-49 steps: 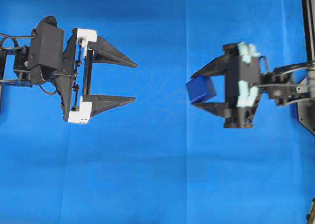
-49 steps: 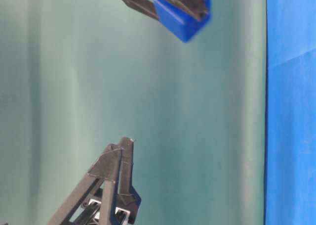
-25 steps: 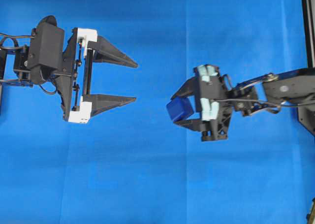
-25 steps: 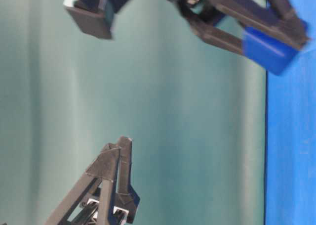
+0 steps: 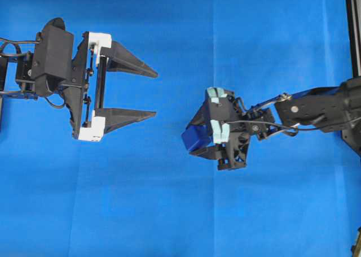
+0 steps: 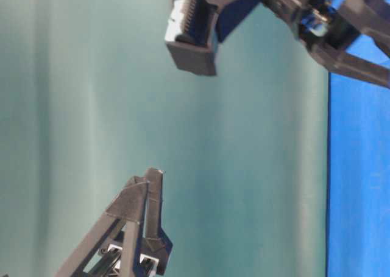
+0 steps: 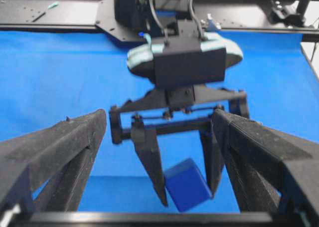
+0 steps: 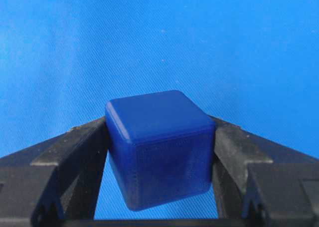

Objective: Handover the blue block to the right arm after grasping it with the left arm, then place it in the designated position.
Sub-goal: 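Lower the cube with the right gripper toward the table center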

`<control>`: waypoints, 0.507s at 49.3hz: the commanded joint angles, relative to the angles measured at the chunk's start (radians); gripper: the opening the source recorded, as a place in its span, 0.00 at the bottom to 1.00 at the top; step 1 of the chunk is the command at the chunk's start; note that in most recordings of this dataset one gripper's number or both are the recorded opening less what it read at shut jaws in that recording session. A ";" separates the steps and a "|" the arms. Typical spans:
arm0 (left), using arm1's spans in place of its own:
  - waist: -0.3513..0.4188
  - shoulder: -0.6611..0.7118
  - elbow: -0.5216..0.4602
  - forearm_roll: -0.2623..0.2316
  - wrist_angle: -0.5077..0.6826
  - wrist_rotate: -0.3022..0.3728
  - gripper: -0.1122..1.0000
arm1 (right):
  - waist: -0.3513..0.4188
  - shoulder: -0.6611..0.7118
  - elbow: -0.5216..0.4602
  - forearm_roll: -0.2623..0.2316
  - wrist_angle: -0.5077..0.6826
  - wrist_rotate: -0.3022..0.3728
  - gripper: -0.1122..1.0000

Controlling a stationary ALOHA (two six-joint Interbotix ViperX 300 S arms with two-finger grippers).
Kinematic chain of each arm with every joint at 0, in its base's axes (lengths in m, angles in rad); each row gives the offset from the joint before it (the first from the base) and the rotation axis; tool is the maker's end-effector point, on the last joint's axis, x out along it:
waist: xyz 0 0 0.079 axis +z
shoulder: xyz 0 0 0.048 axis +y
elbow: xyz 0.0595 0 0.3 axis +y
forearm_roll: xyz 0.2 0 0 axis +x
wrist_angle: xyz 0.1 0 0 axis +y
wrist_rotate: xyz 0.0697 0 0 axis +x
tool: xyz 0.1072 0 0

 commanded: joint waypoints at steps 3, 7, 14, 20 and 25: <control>0.002 -0.011 -0.026 0.000 -0.005 0.000 0.93 | -0.003 0.021 -0.038 0.003 -0.028 0.000 0.55; 0.002 -0.011 -0.026 0.002 -0.005 0.000 0.93 | -0.003 0.041 -0.052 0.005 -0.035 0.000 0.55; 0.003 -0.011 -0.026 0.000 -0.005 0.000 0.93 | -0.003 0.072 -0.067 0.005 -0.035 0.000 0.55; 0.002 -0.011 -0.026 0.000 -0.005 0.000 0.93 | -0.003 0.077 -0.069 0.008 -0.035 0.000 0.55; 0.003 -0.011 -0.026 0.000 -0.005 0.002 0.93 | -0.003 0.077 -0.067 0.008 -0.035 -0.002 0.55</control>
